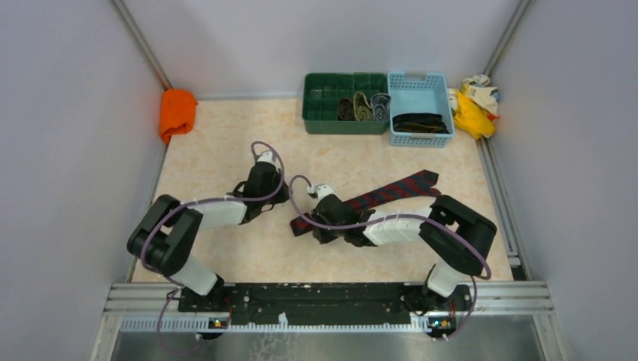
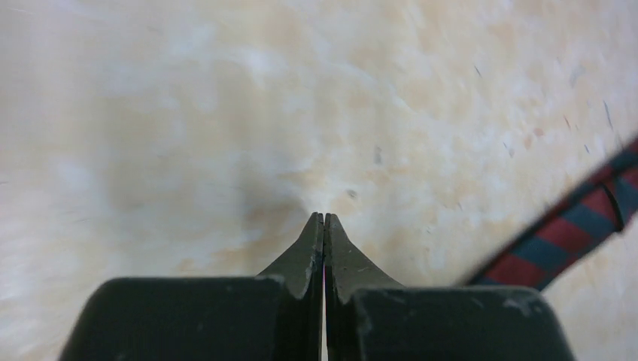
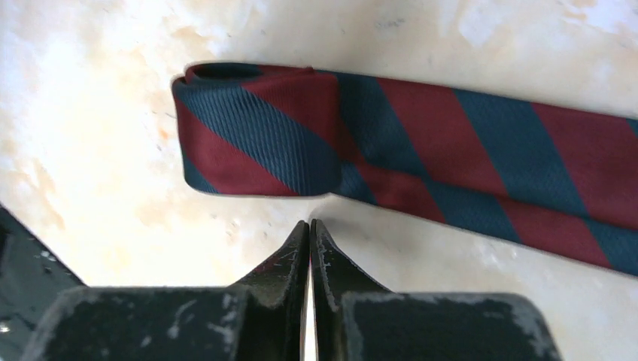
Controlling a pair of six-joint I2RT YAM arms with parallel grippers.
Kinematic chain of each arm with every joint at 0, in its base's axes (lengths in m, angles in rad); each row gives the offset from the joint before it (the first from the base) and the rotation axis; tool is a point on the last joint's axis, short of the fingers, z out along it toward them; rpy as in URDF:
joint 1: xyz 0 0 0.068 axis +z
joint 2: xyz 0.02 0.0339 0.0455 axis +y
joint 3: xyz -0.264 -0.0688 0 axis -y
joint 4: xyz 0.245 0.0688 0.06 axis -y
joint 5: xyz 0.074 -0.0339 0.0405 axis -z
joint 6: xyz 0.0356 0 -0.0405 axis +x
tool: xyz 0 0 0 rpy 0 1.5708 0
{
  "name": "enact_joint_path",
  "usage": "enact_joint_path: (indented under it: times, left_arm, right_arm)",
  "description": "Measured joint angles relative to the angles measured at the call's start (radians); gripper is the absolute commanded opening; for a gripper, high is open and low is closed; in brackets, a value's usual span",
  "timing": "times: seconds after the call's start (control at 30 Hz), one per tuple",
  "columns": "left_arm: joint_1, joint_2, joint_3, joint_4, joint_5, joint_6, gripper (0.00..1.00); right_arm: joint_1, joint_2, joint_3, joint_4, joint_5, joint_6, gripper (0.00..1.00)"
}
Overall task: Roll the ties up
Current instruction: Roll the tie at the center of the board.
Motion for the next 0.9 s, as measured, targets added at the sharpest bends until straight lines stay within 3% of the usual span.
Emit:
enact_joint_path:
  times: [0.17, 0.33, 0.6, 0.7, 0.9]
  left_arm:
    - [0.002, -0.178, 0.039, -0.206, -0.245, -0.042, 0.0]
    - [0.002, -0.532, -0.018, -0.341, -0.392, -0.108, 0.0]
    - [0.002, -1.086, -0.163, -0.48, -0.628, -0.188, 0.0]
    - [0.002, -1.16, -0.183, -0.533, -0.697, -0.205, 0.0]
    - [0.002, -1.163, -0.183, -0.603, -0.755, -0.21, 0.0]
  right_arm:
    - [0.063, -0.061, 0.08, -0.222, 0.153, -0.055, 0.28]
    - [0.124, -0.085, 0.216, -0.351, 0.271, -0.119, 0.45]
    - [0.173, 0.0, 0.399, -0.431, 0.364, -0.192, 0.52]
    - [0.18, 0.066, 0.433, -0.453, 0.375, -0.206, 0.53]
    - [0.186, 0.145, 0.46, -0.498, 0.378, -0.211, 0.6]
